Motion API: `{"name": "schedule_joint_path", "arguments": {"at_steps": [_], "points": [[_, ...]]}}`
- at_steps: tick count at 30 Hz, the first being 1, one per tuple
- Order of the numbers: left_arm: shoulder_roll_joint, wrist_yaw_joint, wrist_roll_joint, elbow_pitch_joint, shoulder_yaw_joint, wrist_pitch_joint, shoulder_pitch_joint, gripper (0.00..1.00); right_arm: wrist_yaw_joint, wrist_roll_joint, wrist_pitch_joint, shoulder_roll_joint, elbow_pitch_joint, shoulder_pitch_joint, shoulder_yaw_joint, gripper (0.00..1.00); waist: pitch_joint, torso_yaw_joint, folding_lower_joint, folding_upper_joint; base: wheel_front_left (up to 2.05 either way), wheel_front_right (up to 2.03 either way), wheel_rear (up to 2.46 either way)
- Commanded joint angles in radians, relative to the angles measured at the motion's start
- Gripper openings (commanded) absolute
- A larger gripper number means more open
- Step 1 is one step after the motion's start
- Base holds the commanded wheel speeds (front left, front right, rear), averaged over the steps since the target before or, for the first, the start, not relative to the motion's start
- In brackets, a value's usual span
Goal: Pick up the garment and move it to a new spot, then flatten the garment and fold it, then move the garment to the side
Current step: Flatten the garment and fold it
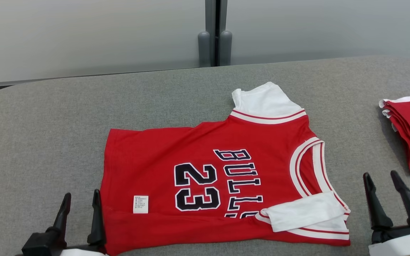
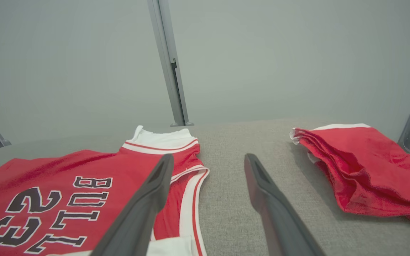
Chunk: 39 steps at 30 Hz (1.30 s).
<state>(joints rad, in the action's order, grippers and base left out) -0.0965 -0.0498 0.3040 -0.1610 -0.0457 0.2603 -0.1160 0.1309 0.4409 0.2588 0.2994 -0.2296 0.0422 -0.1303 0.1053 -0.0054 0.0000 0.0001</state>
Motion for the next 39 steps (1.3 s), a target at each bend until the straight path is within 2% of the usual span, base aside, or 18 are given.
{"name": "schedule_joint_path", "arguments": {"at_steps": [1, 8, 12, 21, 26, 32, 39], "points": [[-0.008, -0.004, -0.022, 0.036, 0.008, 0.004, 0.026, 1.00, 0.000, -0.028, 0.006, 0.010, 0.049, -0.008, 0.022, 1.00, -0.004, 0.000, 0.0000, -0.0001, 0.00, 0.00, 0.00], [-0.034, -0.020, -0.090, 0.092, -0.013, -0.004, 0.052, 1.00, 0.000, -0.110, -0.096, -0.009, 0.239, 0.014, 0.057, 1.00, -0.018, 0.001, 0.0000, -0.0001, 0.00, 0.00, 0.00], [-0.037, -0.028, -0.100, 0.103, -0.022, -0.019, 0.050, 1.00, 0.000, -0.128, -0.144, -0.024, 0.301, 0.038, 0.068, 1.00, -0.022, 0.002, 0.0000, -0.0001, 0.00, 0.00, 0.00], [-0.030, -0.037, -0.081, 0.101, -0.033, -0.052, 0.039, 1.00, 0.000, -0.137, -0.178, -0.050, 0.343, 0.074, 0.083, 1.00, -0.021, 0.004, 0.0000, -0.0001, 0.00, 0.00, 0.00], [-0.021, -0.018, -0.064, 0.076, -0.053, -0.079, 0.110, 1.00, 0.000, -0.128, -0.186, -0.059, 0.350, 0.065, 0.091, 1.00, 0.004, 0.005, 0.0000, -0.0001, 0.00, 0.00, 0.00], [-0.022, 0.023, -0.023, -0.042, -0.059, -0.135, 0.303, 1.00, 0.000, -0.108, -0.183, -0.059, 0.350, 0.029, 0.081, 1.00, 0.079, -0.005, 0.0000, -0.0001, 0.00, 0.00, 0.00], [-0.049, 0.076, 0.032, -0.326, -0.035, -0.203, 0.557, 1.00, 0.000, -0.086, -0.160, -0.046, 0.316, -0.031, 0.058, 1.00, 0.172, -0.033, 0.0000, -0.0001, 0.00, 0.00, 0.00]]}}
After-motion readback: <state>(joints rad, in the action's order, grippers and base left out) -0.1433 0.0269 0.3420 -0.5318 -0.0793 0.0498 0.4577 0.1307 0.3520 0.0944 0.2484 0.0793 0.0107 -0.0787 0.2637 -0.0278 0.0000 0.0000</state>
